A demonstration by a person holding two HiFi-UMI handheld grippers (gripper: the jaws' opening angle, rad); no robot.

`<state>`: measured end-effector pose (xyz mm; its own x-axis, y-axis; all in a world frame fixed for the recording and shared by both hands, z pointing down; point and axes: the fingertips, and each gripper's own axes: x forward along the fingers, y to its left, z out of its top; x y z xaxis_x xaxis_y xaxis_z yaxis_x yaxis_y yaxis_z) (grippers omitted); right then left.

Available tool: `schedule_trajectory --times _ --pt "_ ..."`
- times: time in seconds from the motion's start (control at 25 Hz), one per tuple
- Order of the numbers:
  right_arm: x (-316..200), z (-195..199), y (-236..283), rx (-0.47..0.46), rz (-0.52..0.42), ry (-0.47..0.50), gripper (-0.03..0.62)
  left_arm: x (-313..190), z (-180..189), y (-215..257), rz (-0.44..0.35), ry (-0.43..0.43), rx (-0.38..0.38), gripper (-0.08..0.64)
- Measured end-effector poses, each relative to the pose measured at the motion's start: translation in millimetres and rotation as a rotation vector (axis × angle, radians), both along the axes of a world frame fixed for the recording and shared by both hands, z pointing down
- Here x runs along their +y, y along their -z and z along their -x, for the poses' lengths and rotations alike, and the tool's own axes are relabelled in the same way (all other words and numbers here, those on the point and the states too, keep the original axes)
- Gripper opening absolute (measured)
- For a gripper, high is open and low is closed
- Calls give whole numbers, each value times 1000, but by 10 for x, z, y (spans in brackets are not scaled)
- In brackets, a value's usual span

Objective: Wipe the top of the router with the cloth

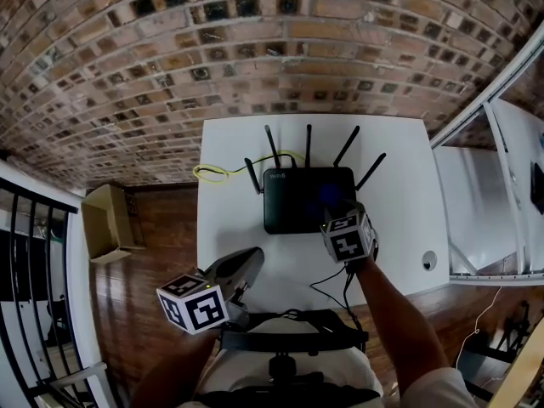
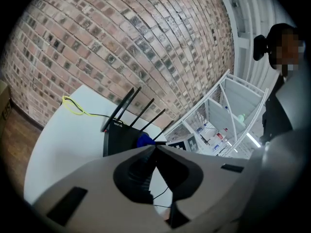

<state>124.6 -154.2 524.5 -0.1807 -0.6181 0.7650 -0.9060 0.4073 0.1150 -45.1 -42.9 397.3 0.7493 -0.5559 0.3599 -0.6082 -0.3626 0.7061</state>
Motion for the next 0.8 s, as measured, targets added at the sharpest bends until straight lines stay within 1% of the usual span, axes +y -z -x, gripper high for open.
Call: schedule_trajectory --times 0.16,0.28,0.4,0.52,0.64,0.8 --pt "51 -332 18 16 3 -73 137 2 -41 1 2 -12 1 32" --pt "84 -552 0 44 4 -109 137 13 -57 -5 10 -20 1 31" --pt "122 -732 -8 66 7 -155 137 25 -39 -21 10 -23 1 32" --pt "145 -847 77 69 -9 -209 137 32 -41 -16 8 -34 5 31" --pt "136 -815 226 57 -58 -220 137 35 -46 1 5 -43 15 31" --pt "133 -438 436 7 -114 -176 137 52 15 -10 -5 -45 0 31"
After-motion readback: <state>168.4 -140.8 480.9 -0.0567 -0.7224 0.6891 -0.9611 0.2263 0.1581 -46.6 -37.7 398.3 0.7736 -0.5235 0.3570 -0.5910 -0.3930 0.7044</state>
